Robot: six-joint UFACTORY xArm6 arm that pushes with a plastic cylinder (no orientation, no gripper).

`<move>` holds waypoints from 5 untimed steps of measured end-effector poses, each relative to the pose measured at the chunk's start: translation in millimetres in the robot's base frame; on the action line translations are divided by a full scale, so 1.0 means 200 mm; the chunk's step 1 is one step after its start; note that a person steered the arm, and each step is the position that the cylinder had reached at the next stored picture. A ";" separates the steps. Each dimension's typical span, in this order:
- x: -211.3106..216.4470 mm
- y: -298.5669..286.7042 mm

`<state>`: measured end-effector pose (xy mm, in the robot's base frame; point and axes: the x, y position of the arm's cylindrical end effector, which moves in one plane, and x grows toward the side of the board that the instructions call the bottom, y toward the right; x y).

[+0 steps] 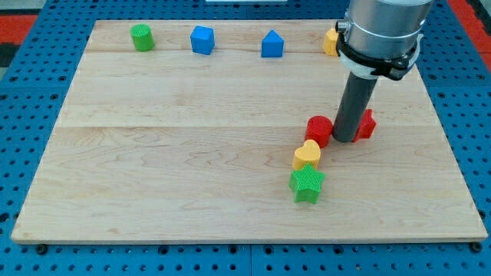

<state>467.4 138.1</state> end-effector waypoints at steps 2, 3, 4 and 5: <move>0.02 0.02; -0.14 0.03; -0.27 0.10; -0.18 0.11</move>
<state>431.0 159.4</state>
